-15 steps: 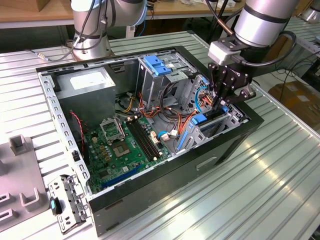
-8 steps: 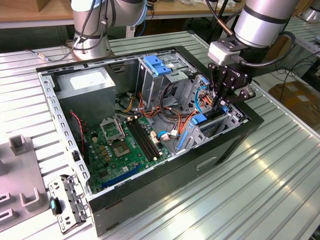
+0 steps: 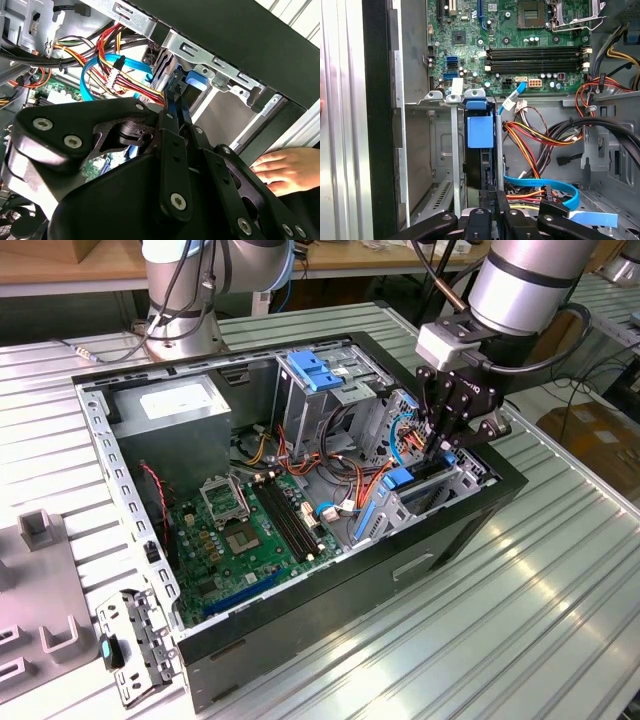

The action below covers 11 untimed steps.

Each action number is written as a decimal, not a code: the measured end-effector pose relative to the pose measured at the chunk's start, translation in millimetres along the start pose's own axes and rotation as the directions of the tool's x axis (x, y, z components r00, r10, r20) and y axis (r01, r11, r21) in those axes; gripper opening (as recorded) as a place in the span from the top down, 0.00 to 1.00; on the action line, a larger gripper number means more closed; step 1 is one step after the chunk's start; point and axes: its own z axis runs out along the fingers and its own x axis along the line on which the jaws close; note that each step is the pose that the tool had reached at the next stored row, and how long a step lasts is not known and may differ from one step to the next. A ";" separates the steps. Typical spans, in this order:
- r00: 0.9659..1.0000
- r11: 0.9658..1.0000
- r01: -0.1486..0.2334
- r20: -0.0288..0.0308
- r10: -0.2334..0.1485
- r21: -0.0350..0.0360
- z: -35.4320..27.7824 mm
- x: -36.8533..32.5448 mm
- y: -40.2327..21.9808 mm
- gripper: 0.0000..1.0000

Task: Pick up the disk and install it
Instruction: 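Insert the first disk wire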

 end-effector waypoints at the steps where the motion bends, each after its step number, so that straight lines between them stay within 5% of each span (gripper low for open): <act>1: 1.000 1.000 0.000 0.000 0.000 0.000 -0.8 0.0 0.0 0.84; 11: 1.000 1.000 0.000 0.002 0.000 0.000 1.4 0.4 0.0 0.84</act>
